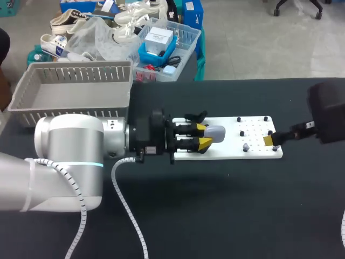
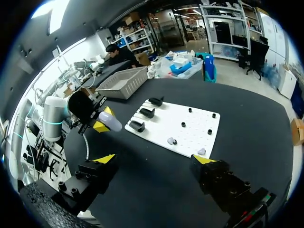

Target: Pick up each earbud case from the left stands, insert the matching earbuds, close the lid, and place the case in the box.

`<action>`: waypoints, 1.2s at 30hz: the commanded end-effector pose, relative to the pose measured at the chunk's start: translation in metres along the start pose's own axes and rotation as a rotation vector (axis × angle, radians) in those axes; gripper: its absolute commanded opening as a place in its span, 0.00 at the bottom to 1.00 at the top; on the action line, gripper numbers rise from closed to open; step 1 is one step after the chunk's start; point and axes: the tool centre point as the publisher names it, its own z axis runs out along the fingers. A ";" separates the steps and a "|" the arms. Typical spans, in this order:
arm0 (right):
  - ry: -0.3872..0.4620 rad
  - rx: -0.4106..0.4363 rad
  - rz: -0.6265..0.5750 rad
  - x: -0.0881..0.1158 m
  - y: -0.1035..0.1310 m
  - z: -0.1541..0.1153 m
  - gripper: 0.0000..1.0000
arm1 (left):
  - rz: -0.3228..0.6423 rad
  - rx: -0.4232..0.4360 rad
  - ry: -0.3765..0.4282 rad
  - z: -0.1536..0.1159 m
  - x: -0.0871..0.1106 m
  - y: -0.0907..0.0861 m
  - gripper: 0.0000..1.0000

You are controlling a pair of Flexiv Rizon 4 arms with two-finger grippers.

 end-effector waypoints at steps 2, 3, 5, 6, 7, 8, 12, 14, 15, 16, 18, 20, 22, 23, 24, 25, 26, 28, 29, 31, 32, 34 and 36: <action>0.008 0.003 0.011 -0.002 0.013 0.018 1.00 | 0.002 -0.012 -0.001 0.002 0.001 -0.002 0.00; 0.010 0.004 0.010 -0.002 0.016 0.020 1.00 | 0.002 -0.012 -0.001 0.002 0.001 -0.002 0.00; 0.018 0.000 0.011 -0.003 0.021 0.025 1.00 | 0.002 -0.012 -0.001 0.002 0.001 -0.002 0.00; 0.021 -0.002 0.009 -0.004 0.023 0.026 1.00 | 0.002 -0.012 -0.001 0.002 0.001 -0.002 0.00; 0.023 -0.003 0.009 -0.005 0.025 0.027 1.00 | 0.002 -0.012 -0.001 0.002 0.001 -0.002 0.00; 0.024 -0.003 0.009 -0.005 0.027 0.028 1.00 | 0.002 -0.012 -0.001 0.002 0.001 -0.002 0.00; 0.028 -0.017 0.015 -0.008 0.035 0.032 1.00 | 0.002 -0.012 -0.001 0.002 0.001 -0.002 0.00; 0.028 -0.030 0.015 -0.009 0.040 0.032 1.00 | 0.002 -0.012 -0.001 0.002 0.001 -0.002 0.00; 0.029 -0.035 0.014 -0.010 0.041 0.032 1.00 | 0.002 -0.012 -0.001 0.002 0.001 -0.002 0.00; 0.030 -0.041 0.014 -0.010 0.043 0.033 1.00 | 0.002 -0.012 -0.001 0.002 0.001 -0.002 0.00; 0.035 -0.050 0.012 -0.010 0.046 0.034 1.00 | 0.002 -0.012 -0.001 0.002 0.001 -0.002 0.00; 0.042 -0.062 0.012 -0.011 0.049 0.036 1.00 | 0.002 -0.012 -0.001 0.002 0.001 -0.002 0.00; 0.048 -0.069 0.012 -0.011 0.052 0.039 1.00 | 0.002 -0.012 -0.001 0.002 0.001 -0.002 0.00; 0.051 -0.075 0.012 -0.011 0.054 0.040 1.00 | 0.002 -0.012 -0.001 0.002 0.001 -0.002 0.00; 0.054 -0.079 0.011 -0.011 0.055 0.041 1.00 | 0.002 -0.012 -0.001 0.002 0.001 -0.002 0.00; 0.058 -0.081 0.008 -0.012 0.057 0.043 1.00 | 0.002 -0.012 -0.001 0.002 0.001 -0.002 0.00; 0.060 -0.084 0.007 -0.012 0.058 0.045 1.00 | 0.002 -0.012 -0.001 0.002 0.001 -0.002 0.00; 0.068 -0.089 0.004 -0.014 0.060 0.049 1.00 | 0.002 -0.012 -0.001 0.002 0.001 -0.002 0.00; 0.073 -0.092 0.004 -0.014 0.061 0.051 1.00 | 0.002 -0.012 -0.001 0.002 0.001 -0.002 0.00; 0.083 -0.100 0.005 -0.015 0.061 0.055 1.00 | 0.002 -0.012 -0.001 0.002 0.001 -0.002 0.00; 0.086 -0.103 0.005 -0.016 0.061 0.057 1.00 | 0.002 -0.012 -0.001 0.002 0.001 -0.002 0.00; 0.092 -0.106 0.005 -0.017 0.062 0.060 1.00 | 0.002 -0.012 -0.001 0.002 0.001 -0.002 0.00; 0.096 -0.109 0.005 -0.018 0.062 0.063 1.00 | 0.002 -0.012 -0.001 0.002 0.001 -0.002 0.00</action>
